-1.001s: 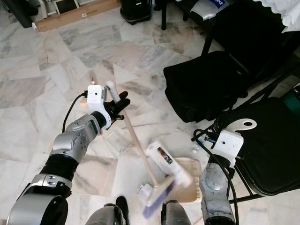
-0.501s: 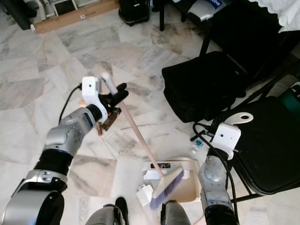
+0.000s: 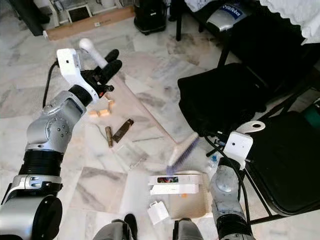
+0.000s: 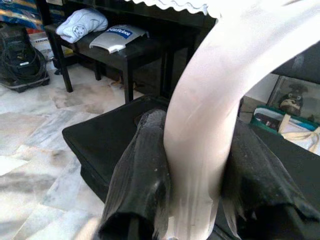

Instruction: Sweep floor

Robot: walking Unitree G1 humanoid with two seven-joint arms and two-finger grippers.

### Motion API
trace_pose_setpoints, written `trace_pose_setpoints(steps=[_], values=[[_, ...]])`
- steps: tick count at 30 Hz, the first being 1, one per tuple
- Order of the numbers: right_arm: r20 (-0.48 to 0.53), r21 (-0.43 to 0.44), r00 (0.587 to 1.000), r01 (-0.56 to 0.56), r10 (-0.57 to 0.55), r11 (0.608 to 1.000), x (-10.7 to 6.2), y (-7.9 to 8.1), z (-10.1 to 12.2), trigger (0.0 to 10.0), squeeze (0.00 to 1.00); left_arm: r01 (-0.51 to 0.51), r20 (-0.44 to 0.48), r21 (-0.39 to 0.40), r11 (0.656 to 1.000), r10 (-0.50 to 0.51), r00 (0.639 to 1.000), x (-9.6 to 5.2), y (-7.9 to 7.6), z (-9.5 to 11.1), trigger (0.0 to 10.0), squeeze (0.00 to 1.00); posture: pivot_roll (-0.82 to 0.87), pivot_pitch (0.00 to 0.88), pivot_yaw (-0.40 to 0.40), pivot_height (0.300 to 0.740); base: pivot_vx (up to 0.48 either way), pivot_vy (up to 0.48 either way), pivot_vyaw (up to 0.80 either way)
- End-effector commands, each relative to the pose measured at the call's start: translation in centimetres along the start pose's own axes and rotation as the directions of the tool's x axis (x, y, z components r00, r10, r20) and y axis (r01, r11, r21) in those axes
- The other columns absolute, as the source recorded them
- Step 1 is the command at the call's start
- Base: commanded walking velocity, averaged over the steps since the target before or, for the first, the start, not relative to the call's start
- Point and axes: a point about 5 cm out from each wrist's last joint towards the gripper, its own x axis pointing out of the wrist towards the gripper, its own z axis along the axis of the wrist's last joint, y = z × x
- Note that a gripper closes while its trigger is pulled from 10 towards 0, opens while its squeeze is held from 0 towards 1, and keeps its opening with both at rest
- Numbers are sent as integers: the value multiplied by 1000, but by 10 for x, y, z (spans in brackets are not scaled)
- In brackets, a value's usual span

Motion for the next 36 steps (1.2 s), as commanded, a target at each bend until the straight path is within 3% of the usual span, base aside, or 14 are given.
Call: trace_pose_setpoints(steps=[1,8,10,13,21,24,29,34,36], values=[[8,8,1000,-3,3,1000,0,0,0,10000,0,-31,-18,69,997,33,999,-5,4,-6,10000,0,-13,157,66,740,0,0,0],[-8,66,1000,22,-22,998,1,-2,-1,10000,0,-174,22,117,978,172,985,-11,18,-11,10000,0,-14,154,66,740,0,0,0],[-15,152,999,48,-46,987,4,-3,4,10000,0,-268,55,189,945,263,963,-20,26,-21,10000,0,-29,144,68,740,0,0,0],[-10,182,999,49,-48,982,5,-3,6,10000,0,-297,71,216,930,288,955,-24,26,-27,10000,0,-37,136,65,740,0,0,0],[-3,257,999,52,-53,965,8,-5,12,10000,0,-326,110,297,898,306,945,-32,22,-39,10000,0,-48,110,54,740,0,0,0],[9,268,999,48,-52,962,9,-7,15,10000,0,-361,127,303,882,338,932,-34,27,-41,10000,0,-48,102,49,740,0,0,0],[13,289,998,55,-62,956,11,-9,17,10000,0,-379,128,383,842,358,925,-39,35,-43,10000,0,-48,81,46,740,0,0,0],[14,296,998,57,-64,953,11,-10,18,10000,0,-374,96,384,844,367,925,-40,36,-48,10000,0,-42,75,44,740,0,0,0],[12,300,998,57,-64,952,12,-9,18,10000,0,-347,77,368,863,343,936,-37,32,-51,10000,0,-41,70,43,740,0,0,0]])
